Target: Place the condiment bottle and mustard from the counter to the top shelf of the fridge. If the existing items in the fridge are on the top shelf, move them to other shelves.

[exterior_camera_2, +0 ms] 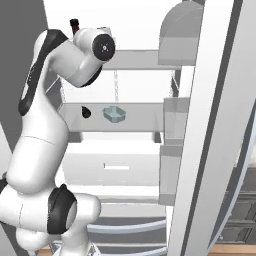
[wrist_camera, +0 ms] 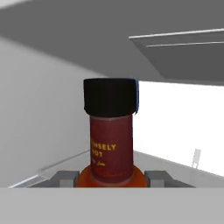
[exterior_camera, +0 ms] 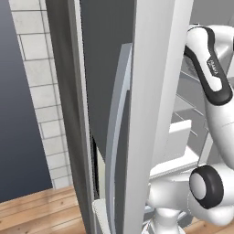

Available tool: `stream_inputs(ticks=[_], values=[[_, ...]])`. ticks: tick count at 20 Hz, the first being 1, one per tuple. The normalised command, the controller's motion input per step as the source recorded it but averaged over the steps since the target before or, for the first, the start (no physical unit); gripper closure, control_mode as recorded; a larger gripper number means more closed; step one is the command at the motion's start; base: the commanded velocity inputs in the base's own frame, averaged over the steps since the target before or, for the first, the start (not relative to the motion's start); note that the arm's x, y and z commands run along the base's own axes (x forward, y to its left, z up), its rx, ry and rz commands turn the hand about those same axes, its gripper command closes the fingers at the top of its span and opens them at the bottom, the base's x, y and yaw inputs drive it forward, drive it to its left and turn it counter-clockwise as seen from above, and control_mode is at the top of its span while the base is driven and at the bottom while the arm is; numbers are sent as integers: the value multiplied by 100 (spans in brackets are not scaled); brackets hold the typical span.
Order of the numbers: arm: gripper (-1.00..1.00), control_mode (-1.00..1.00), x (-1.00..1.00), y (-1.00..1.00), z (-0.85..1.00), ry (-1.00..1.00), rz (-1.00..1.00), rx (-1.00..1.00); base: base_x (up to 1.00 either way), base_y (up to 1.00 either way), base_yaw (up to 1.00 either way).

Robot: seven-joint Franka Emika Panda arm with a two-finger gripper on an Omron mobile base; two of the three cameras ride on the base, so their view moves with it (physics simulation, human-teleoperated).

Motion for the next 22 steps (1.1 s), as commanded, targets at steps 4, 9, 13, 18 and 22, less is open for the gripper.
stream_inputs(ticks=[4,9,13,18,22], values=[[100,-100,85,2,-18,4,0,0,0,0,0],[100,-100,80,0,-29,7,0,0,0,0,0],[100,-100,79,8,-19,6,0,0,0,0,0],[100,-100,70,11,-22,4,0,0,0,0,0],[100,-100,69,9,-27,3,0,1,0,0,0]])
